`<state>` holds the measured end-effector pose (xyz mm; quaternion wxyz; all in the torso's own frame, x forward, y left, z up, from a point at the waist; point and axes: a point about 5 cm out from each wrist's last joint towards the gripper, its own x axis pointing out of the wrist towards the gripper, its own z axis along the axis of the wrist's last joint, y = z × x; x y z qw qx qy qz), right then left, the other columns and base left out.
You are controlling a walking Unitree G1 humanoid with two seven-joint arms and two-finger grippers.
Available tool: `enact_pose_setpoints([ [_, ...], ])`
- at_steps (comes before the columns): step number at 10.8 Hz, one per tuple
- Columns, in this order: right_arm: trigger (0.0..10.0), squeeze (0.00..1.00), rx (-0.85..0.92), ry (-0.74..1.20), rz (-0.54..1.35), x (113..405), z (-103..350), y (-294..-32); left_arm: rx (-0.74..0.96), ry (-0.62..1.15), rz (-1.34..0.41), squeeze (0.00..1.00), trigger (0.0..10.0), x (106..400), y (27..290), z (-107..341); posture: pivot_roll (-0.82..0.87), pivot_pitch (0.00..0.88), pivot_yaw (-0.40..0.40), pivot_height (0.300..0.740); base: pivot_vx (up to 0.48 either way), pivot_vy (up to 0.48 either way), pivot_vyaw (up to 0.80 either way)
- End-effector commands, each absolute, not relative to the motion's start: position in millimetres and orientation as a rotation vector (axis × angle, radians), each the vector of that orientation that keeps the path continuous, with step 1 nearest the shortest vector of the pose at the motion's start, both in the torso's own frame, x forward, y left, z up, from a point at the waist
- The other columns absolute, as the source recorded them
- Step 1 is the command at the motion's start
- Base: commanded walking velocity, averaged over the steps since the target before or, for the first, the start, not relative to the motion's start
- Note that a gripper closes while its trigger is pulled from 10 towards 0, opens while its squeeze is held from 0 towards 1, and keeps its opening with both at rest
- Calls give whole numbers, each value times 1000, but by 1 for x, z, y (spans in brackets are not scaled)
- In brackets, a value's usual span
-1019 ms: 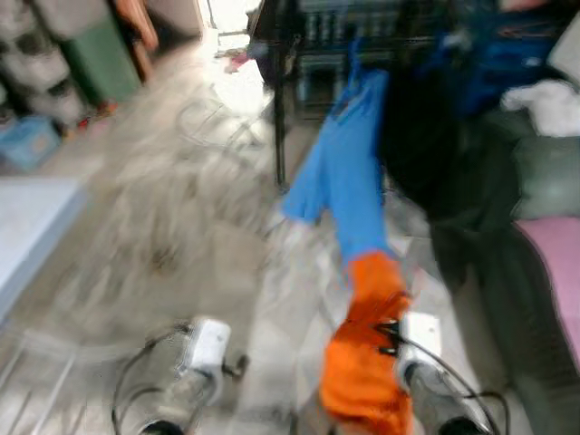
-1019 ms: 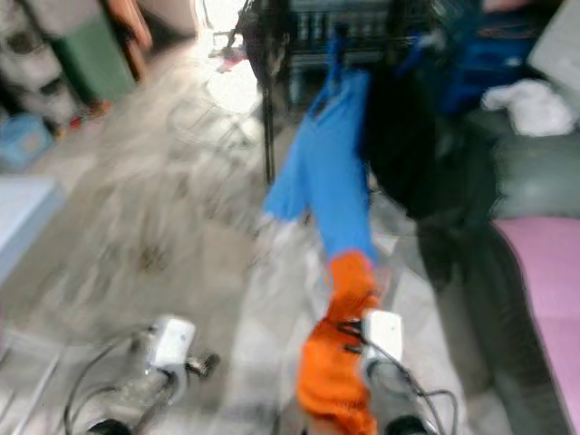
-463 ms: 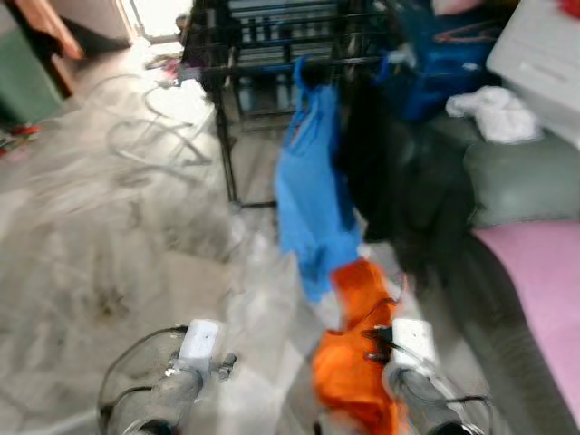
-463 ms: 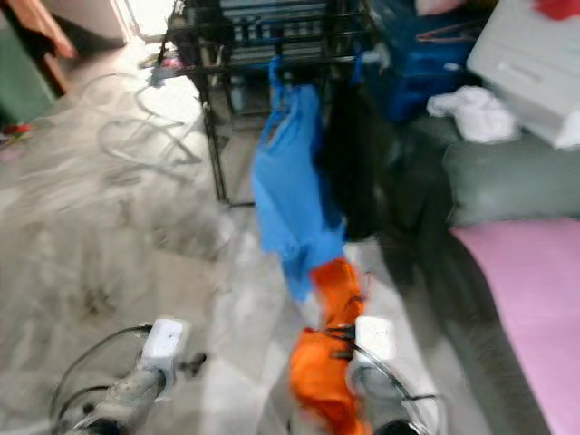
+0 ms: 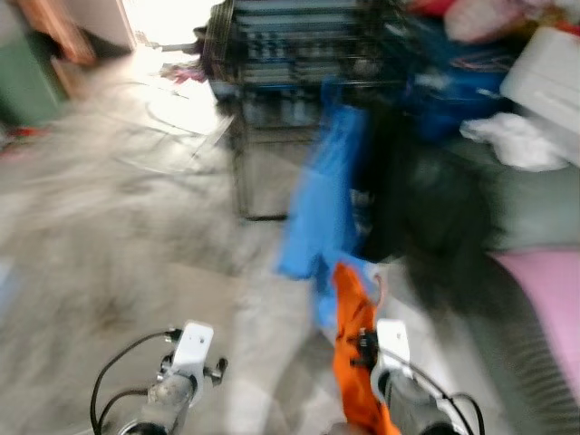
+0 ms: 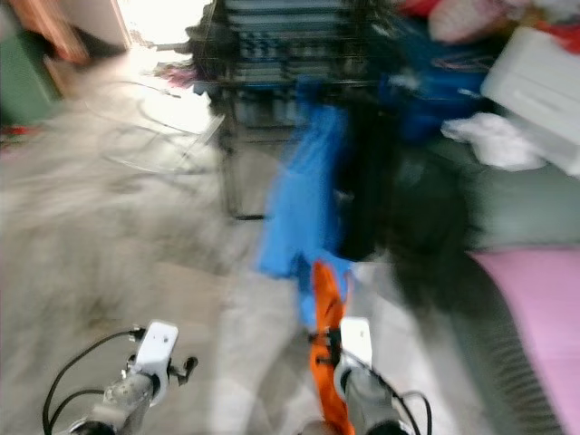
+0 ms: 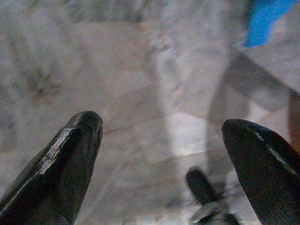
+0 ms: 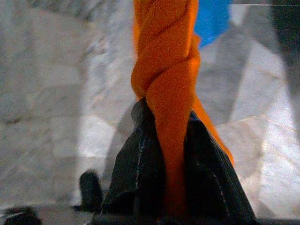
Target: Hang hanger
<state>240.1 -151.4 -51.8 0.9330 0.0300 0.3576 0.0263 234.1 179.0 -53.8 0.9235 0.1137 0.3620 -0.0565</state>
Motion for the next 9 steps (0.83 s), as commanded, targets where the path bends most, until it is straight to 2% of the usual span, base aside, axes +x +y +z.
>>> enact_pose_setpoints([
  [1, 10000, 0, 57, 723, 63, 242, -50, -153, 239, 765, -122, 0, 10000, 230, 175, -58, -302, 71, 51, 740, 0, 0, 0],
  [2, 10000, 0, 49, 721, 83, 242, -50, -152, 242, 763, -124, 0, 10000, 230, 175, -57, -299, 68, 46, 740, 0, 0, 0],
  [6, 10000, 0, 38, 719, 127, 244, -49, -147, 203, 754, -122, 0, 10000, 229, 175, -57, -272, 52, 18, 740, 0, 0, 800],
  [9, 10000, 0, 48, 713, 144, 248, -46, -141, 202, 751, -134, 0, 10000, 227, 176, -58, -258, 35, 24, 740, 414, 0, 0],
])
